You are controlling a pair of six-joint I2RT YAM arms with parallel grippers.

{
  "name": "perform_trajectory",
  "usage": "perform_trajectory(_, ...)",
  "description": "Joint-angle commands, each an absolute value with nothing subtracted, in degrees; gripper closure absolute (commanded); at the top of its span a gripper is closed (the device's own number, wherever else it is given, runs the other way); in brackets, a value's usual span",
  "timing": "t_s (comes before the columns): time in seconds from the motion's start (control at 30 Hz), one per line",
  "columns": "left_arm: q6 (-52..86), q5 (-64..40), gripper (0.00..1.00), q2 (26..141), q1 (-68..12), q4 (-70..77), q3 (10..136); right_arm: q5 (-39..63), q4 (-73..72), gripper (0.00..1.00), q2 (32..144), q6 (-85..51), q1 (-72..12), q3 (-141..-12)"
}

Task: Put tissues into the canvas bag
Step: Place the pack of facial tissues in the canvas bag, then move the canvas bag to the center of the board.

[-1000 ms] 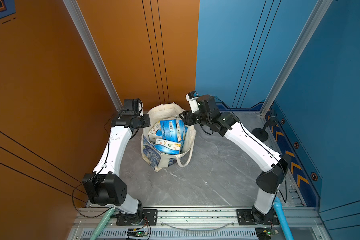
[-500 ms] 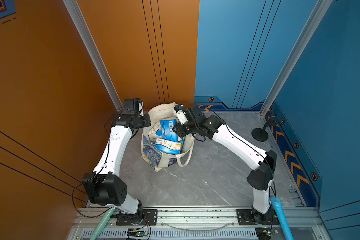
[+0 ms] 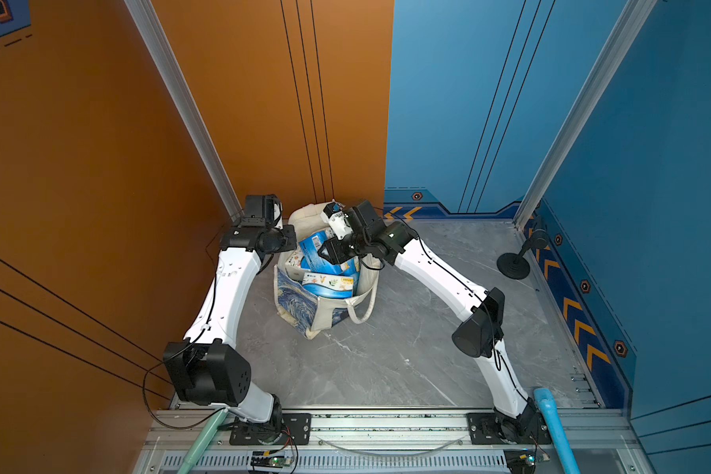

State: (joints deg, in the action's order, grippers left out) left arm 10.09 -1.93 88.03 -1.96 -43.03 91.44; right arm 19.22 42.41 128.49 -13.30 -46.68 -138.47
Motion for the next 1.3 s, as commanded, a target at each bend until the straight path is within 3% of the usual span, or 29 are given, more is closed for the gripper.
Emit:
perform_trajectory(0.0,9.4,-2.8,0.84,88.7,-2.5,-42.4,93.1,28.1,43.8,0.51,127.7,-14.1,-46.4,-137.0)
perform_trajectory(0.33,9.1,-2.3,0.81,88.7,-2.5,-42.4,92.9,23.0,37.5,0.46,107.3,-11.4,-43.4,-116.9)
perform_trajectory(0.73,9.0,-1.3,0.49,87.7,-1.8,-42.3,93.4,11.0,32.6,0.40,86.3,-11.7,-36.5,-94.0)
perform_trajectory(1.0,8.0,2.1,0.38,83.0,-1.6,-39.4,91.7,10.5,31.5,0.39,77.2,-14.1,-26.7,-81.9)
perform_trajectory(1.27,7.7,9.2,0.33,69.7,-1.7,-31.3,84.1,10.9,30.1,0.36,71.8,-15.4,-18.1,-74.4)
